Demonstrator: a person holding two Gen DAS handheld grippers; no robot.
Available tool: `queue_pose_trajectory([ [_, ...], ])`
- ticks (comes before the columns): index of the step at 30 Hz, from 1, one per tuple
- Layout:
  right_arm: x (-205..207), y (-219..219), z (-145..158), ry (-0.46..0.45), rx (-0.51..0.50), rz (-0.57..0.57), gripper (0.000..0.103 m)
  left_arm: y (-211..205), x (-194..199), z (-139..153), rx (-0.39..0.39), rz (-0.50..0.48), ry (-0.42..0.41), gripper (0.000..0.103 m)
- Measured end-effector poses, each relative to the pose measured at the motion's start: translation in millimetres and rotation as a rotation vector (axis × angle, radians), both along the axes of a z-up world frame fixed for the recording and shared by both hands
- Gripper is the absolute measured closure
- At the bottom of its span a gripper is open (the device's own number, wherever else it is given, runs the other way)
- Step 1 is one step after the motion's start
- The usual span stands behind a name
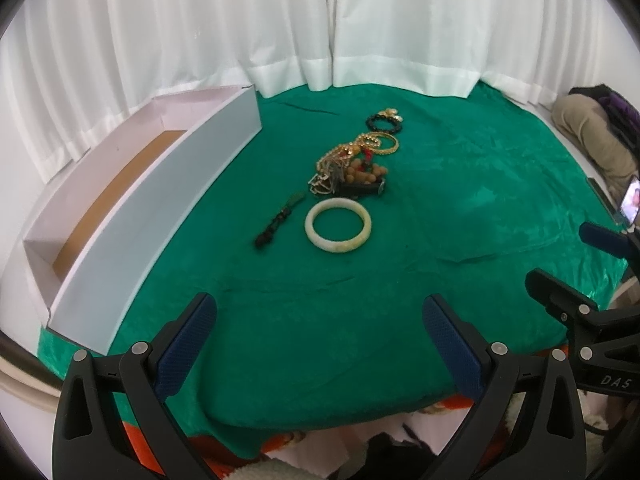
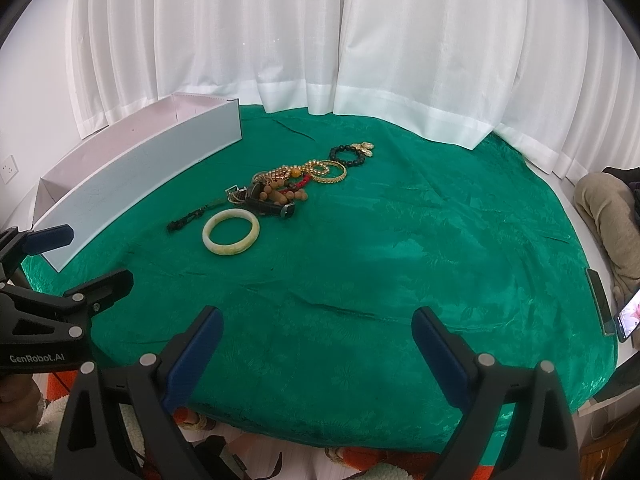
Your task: Organize jewelry
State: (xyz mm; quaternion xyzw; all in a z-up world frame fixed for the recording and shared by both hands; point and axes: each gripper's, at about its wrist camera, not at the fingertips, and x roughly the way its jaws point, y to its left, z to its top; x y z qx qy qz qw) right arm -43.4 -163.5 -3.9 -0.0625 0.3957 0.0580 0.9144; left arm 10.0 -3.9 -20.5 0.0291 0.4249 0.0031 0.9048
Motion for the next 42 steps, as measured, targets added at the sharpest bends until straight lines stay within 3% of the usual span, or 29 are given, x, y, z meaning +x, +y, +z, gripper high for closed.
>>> queue_pose_trajectory([
  [34,4,-7,5,-0.008,-0.003,-0.015,0.006,5,4,3,0.018,0.007,-0.009,0.001],
  [42,10,-17,10,-0.022,-0.001,-0.046,0.006,5,8,0,-0.006,-0.031,0.013,0.001],
])
